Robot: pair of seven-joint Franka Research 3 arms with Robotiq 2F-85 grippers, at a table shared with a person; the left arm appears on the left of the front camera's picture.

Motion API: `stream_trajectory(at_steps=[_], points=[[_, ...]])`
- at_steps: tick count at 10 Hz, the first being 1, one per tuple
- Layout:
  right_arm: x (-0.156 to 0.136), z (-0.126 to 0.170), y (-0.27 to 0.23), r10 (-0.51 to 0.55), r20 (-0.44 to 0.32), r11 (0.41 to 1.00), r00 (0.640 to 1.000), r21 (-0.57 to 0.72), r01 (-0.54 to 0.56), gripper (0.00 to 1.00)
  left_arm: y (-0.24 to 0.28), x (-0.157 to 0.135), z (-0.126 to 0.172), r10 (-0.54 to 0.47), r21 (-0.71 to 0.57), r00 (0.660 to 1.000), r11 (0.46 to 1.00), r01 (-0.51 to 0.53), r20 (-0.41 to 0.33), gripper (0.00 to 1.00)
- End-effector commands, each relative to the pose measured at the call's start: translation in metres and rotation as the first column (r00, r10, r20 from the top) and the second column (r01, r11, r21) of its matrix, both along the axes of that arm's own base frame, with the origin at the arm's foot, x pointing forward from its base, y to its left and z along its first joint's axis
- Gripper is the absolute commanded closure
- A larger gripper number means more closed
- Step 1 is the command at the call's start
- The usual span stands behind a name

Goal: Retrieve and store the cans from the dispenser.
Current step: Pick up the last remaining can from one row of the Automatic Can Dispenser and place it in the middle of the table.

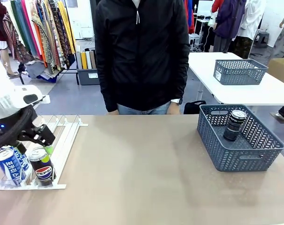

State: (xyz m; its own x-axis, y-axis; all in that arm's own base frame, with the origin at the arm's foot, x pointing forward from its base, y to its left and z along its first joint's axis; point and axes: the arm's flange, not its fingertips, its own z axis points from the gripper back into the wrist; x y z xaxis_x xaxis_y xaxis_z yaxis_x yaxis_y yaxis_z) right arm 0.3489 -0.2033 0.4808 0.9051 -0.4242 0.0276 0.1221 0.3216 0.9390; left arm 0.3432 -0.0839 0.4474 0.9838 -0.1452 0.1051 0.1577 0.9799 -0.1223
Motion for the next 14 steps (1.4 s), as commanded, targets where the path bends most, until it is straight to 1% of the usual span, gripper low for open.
stream_trajectory(at_steps=[1,6,10,11,12,13,14], points=[[-0.001,0.002,-0.001,0.01,0.01,1.0,1.0,-0.002,-0.009,0.0,-0.001,-0.018,-0.038,0.035,-0.013,0.999,0.999,-0.035,-0.009,0.0],[-0.001,0.002,-0.001,0.01,0.01,1.0,1.0,-0.002,-0.009,0.0,0.007,-0.014,-0.056,0.088,0.064,0.996,0.994,-0.087,-0.013,0.0],[-0.001,0.002,-0.001,0.01,0.01,1.0,1.0,-0.002,-0.009,0.0,0.005,-0.014,-0.062,0.079,0.069,0.996,0.995,-0.076,-0.034,0.0],[-0.001,0.002,-0.001,0.01,0.01,1.0,1.0,-0.002,-0.009,0.0,0.005,-0.014,-0.06,0.077,0.074,0.996,0.994,-0.074,-0.037,0.12],[-0.001,0.002,-0.001,0.01,0.01,1.0,1.0,-0.002,-0.009,0.0,0.004,-0.014,-0.061,0.076,0.079,0.997,0.994,-0.073,-0.035,0.67],[-0.001,0.002,-0.001,0.01,0.01,1.0,1.0,-0.002,-0.009,0.0,0.004,-0.014,-0.061,0.072,0.083,0.997,0.994,-0.069,-0.032,1.0],[-0.001,0.002,-0.001,0.01,0.01,1.0,1.0,-0.002,-0.009,0.0,0.004,-0.013,-0.063,0.068,0.094,0.997,0.993,-0.065,-0.029,1.0]])
